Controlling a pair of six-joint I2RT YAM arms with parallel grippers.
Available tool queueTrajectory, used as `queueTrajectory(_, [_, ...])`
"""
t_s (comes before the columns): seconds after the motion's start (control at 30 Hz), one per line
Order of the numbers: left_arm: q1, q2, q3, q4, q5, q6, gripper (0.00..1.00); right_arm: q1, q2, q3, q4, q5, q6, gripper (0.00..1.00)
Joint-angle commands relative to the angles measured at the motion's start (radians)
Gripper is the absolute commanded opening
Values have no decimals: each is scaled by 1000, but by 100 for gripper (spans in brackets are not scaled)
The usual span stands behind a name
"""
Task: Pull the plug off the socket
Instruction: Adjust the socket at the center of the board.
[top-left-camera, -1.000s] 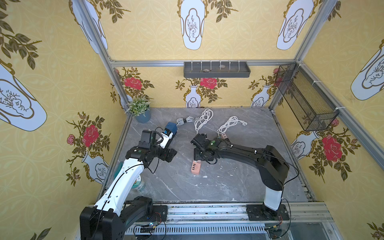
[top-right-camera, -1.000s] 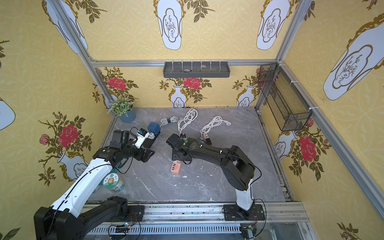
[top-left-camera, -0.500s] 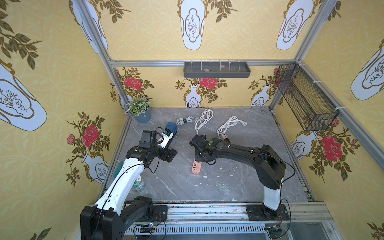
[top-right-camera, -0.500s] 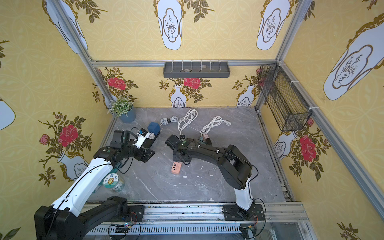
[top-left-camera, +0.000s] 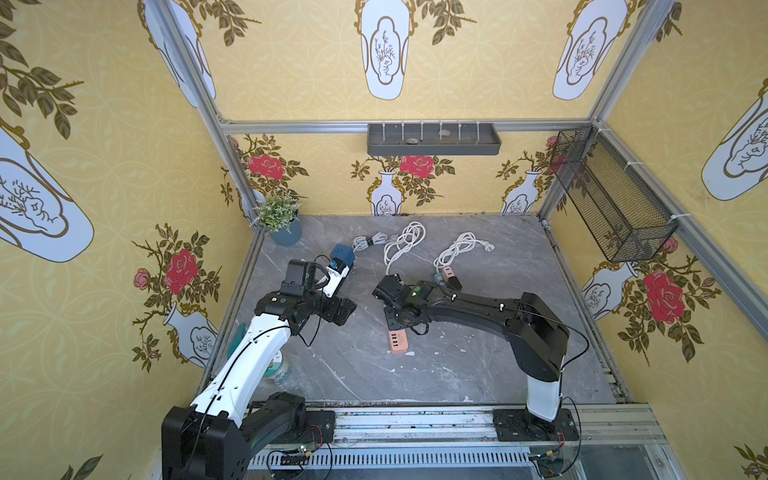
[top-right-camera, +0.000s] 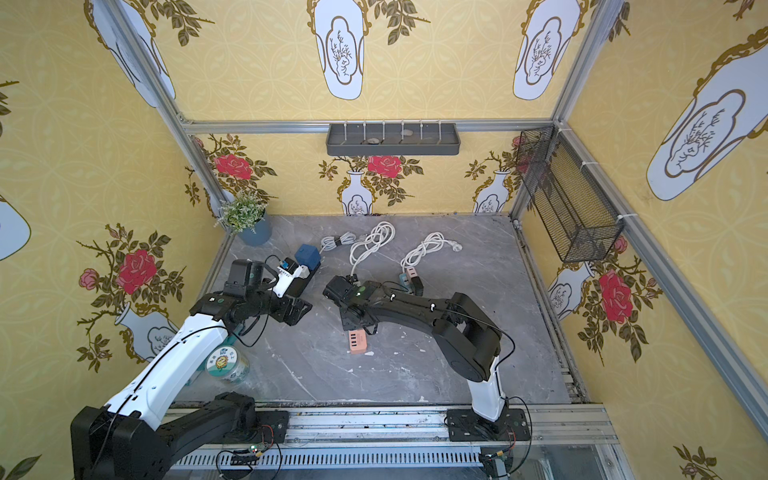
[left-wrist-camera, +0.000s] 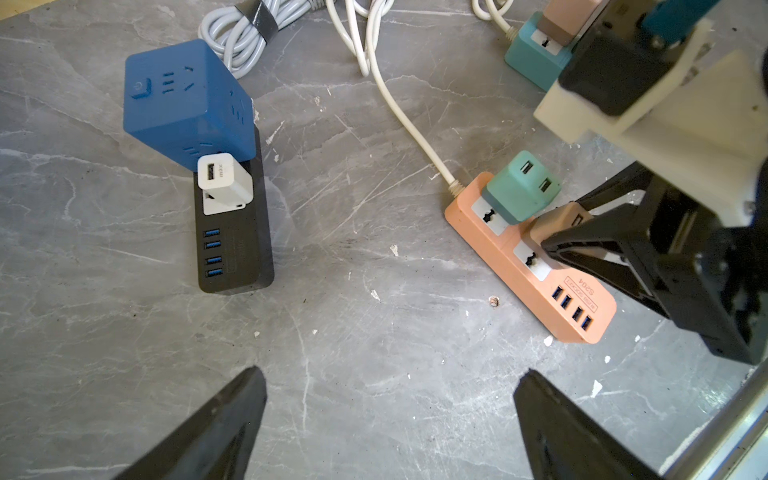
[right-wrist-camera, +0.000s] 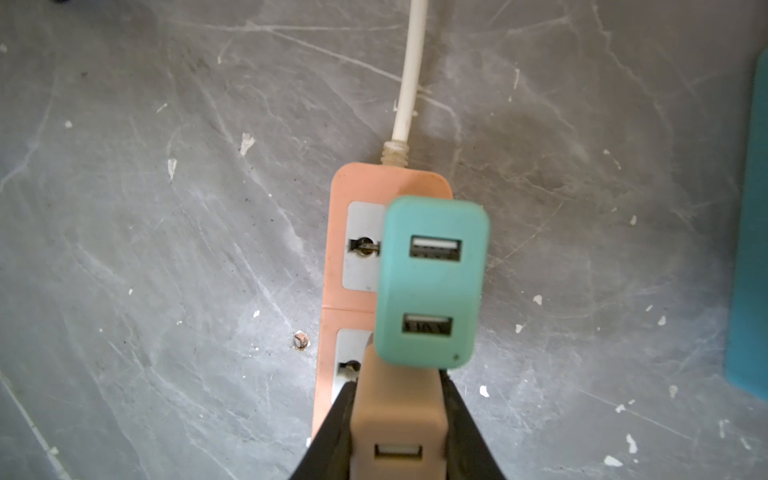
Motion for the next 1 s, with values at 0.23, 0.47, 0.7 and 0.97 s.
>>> queueTrajectory(0.23, [-10, 35, 15, 3, 25, 49, 98, 13, -17, -27, 74, -76, -277, 40])
queueTrajectory(0.47, [-10, 103, 40, -10, 132, 97, 88, 13, -53, -38, 84, -95, -254, 88])
queueTrajectory(0.7, [-15, 171, 61, 60, 191, 88, 75, 5, -182, -95, 90, -112, -170, 90])
queueTrajectory(0.97, [-49, 243, 60, 88, 288, 124, 17, -77, -339, -254, 155, -137, -13, 83])
